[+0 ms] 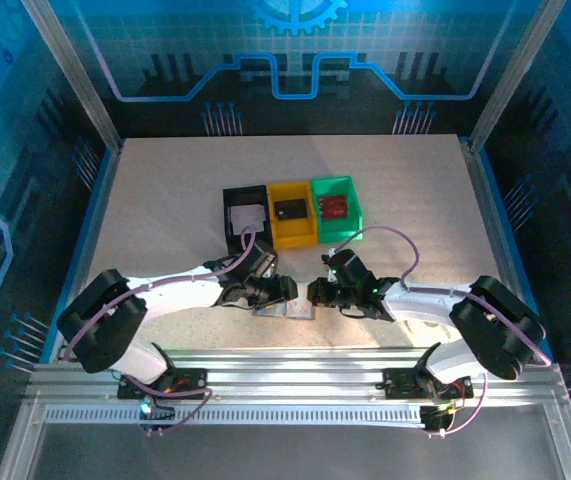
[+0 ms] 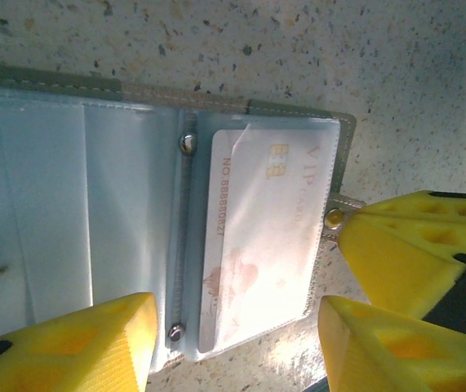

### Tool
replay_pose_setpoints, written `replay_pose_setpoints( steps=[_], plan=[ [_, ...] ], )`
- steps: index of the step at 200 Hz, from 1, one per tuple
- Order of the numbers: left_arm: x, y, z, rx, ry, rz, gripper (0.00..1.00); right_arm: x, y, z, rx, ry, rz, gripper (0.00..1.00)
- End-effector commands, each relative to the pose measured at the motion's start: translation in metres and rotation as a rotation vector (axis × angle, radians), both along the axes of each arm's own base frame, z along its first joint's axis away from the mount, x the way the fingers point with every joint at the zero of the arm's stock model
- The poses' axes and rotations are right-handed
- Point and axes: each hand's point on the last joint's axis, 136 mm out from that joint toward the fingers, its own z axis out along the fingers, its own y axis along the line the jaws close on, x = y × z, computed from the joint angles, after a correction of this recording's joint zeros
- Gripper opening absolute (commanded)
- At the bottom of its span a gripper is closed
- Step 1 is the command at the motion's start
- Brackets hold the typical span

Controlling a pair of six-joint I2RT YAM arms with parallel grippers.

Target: Take the credit cards out of the card holder

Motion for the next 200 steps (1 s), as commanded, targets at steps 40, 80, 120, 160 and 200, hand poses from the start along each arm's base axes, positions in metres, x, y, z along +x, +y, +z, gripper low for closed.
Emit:
replay_pose_setpoints(
  steps=[40,80,120,160,200],
  plan=[
    [0.009,-0.003,-0.001,0.009,-0.013,0.009,0.52,0.003,-0.006,-0.009,-0.009,0.008,-0.013,0.00],
    [0.011,-0.004,0.001,0.007,-0.020,0.012,0.50,0.004,-0.004,-0.014,-0.009,0.017,-0.011,0.00],
    [0.012,-0.005,0.000,0.004,-0.023,0.013,0.48,0.003,-0.003,-0.018,-0.010,0.025,-0.011,0.00],
    [0.012,-0.005,-0.001,0.006,-0.020,0.014,0.46,0.001,-0.005,-0.023,-0.011,0.035,-0.016,0.00],
    [0.014,-0.006,-0.002,0.007,-0.020,0.015,0.44,-0.003,-0.009,-0.029,-0.022,0.051,-0.024,0.00]
  ],
)
